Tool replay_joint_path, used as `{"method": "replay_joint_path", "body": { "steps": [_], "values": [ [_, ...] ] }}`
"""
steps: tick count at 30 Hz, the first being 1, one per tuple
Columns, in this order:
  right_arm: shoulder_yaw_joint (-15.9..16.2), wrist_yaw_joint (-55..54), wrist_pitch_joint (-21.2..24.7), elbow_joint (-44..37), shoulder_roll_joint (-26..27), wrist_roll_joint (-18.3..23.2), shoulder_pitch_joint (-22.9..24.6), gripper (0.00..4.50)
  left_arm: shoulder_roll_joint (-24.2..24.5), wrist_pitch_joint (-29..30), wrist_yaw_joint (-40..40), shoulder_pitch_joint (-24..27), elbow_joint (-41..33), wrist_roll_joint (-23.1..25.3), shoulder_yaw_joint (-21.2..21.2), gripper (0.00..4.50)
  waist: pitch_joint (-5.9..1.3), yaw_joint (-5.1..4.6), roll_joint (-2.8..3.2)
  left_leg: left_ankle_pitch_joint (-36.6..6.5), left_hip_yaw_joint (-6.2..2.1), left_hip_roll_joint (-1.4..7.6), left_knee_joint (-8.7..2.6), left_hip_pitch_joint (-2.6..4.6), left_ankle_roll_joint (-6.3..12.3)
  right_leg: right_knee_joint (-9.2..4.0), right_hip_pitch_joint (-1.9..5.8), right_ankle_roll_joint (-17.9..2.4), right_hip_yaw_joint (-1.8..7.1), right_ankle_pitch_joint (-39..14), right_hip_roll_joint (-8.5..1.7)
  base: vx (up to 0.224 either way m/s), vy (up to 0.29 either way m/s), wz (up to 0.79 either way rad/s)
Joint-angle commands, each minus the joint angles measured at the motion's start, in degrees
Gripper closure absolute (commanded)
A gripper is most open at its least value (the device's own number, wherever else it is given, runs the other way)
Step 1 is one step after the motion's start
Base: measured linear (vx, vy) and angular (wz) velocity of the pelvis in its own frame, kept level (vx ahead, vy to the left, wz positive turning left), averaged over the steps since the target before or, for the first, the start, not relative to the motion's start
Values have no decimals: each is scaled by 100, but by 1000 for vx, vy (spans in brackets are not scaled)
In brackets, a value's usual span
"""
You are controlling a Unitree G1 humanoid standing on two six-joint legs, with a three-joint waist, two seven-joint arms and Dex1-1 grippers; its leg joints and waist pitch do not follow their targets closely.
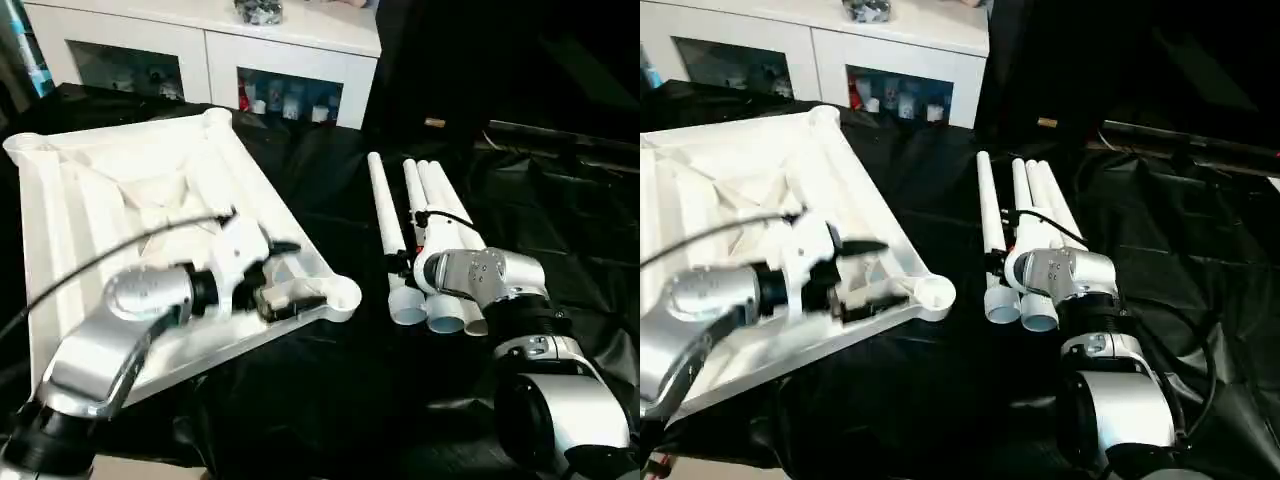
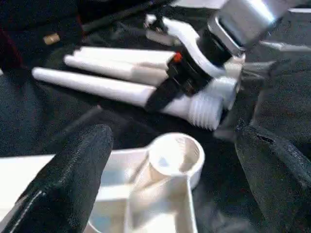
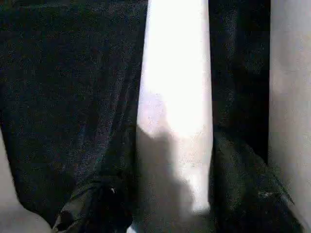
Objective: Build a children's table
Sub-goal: Pick table leg
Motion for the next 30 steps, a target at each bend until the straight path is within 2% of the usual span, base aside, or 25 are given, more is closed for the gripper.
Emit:
{"method": "replay_joint_path", "body": {
  "steps": [1,3,6,7,8,9,10,11,12,14,16,18,19,20,22,24,25,30],
  "values": [
    [-188,124,-186,-382,-16,181,-42,262,-203,5,281,-204,256,-50,100,0,-401,-14,147,-425,-56,249,-404,116,-497,-322,236,-1002,272,724,-429,0,0,0],
    [-199,222,-265,-478,-9,208,-3,263,-371,9,456,-307,427,-75,173,0,-396,-17,146,-375,-55,248,-402,111,-452,-327,232,-990,270,793,-424,0,0,0],
    [-83,1051,-962,-937,-27,371,307,263,-992,135,1069,-745,1024,-247,505,0,-403,5,139,-349,-56,265,-391,106,-353,-335,250,-1052,277,899,-458,0,0,0],
    [-83,1051,-962,-937,-27,371,307,263,-992,135,1069,-745,1024,-247,505,0,-412,19,127,-300,-54,262,-379,107,-289,-335,263,-1084,279,1009,-456,0,0,0],
    [-110,1251,-994,-1051,-38,489,366,263,-1134,234,1225,-877,1151,-300,601,0,-409,16,139,-258,-73,264,-389,93,-277,-325,272,-1103,272,1023,-460,0,0,0],
    [-116,1295,-1001,-1076,-41,515,379,263,-1165,256,1260,-907,1179,-312,622,0,-409,12,125,-268,-56,248,-386,96,-252,-336,273,-1121,272,1022,-440,0,0,0],
    [-161,1656,-930,-1357,-60,749,493,263,-1354,460,1435,-1104,1318,-451,776,0,-414,16,126,-250,-59,256,-376,94,-183,-326,286,-1189,272,1095,-444,0,0,0],
    [-161,1656,-930,-1357,-60,749,493,263,-1354,460,1435,-1104,1318,-451,776,0,-413,33,131,-224,-67,264,-369,102,-152,-332,280,-1187,271,1136,-452,0,0,0],
    [-146,2151,-813,-1805,-102,1047,679,263,-1529,641,1483,-1276,1398,-694,925,0,-408,23,106,-178,-64,260,-370,88,-91,-328,295,-1248,270,1196,-452,0,0,0],
    [55,3038,-630,-2709,-252,1499,1114,263,-1838,909,1598,-1584,1559,-1115,1170,0,-420,86,115,-172,-70,277,-346,99,40,-332,307,-1305,264,1317,-472,0,0,0],
    [345,3646,-662,-3321,-456,1662,1525,263,-2053,1089,1764,-1848,1779,-1270,1318,0,-413,144,94,-110,-75,283,-337,96,195,-350,310,-1330,257,1361,-477,0,0,0],
    [413,3906,-636,-3604,-542,1803,1708,263,-2142,1199,1818,-1936,1859,-1356,1378,0,-402,155,83,-173,-81,295,-344,105,201,-356,294,-1361,259,1217,-492,0,0,0],
    [402,4128,-543,-3884,-609,2019,1867,264,-2252,1297,1891,-1997,1928,-1457,1443,0,-381,158,75,-301,-85,299,-358,97,171,-387,290,-1364,264,880,-512,0,0,0],
    [387,4220,-493,-4003,-639,2121,1932,264,-2309,1345,1932,-2021,1957,-1509,1479,0,-369,153,60,-339,-74,286,-361,86,167,-403,301,-1361,268,779,-503,0,0,0],
    [371,4368,-377,-4222,-711,2298,2045,264,-2457,1421,2013,-2064,1996,-1660,1577,0,-371,173,71,-428,-83,299,-365,104,134,-432,278,-1385,260,438,-514,0,0,0],
    [386,4417,-358,-4287,-736,2322,2081,264,-2539,1496,2014,-2087,1938,-1826,1651,0,-365,169,70,-485,-82,300,-366,97,85,-441,273,-1375,263,289,-519,0,0,0],
    [406,4474,-334,-4383,-763,2334,2138,264,-2659,1655,2026,-2128,1824,-2086,1764,0,-356,159,63,-577,-92,295,-380,92,40,-465,268,-1329,257,70,-518,0,0,0],
    [533,4483,-384,-4478,-826,2308,2212,264,-2754,1842,2095,-2167,1709,-2220,1795,0,-344,153,64,-640,-101,302,-392,92,-5,-495,245,-1206,263,-164,-513,0,0,0]
  ]
}}
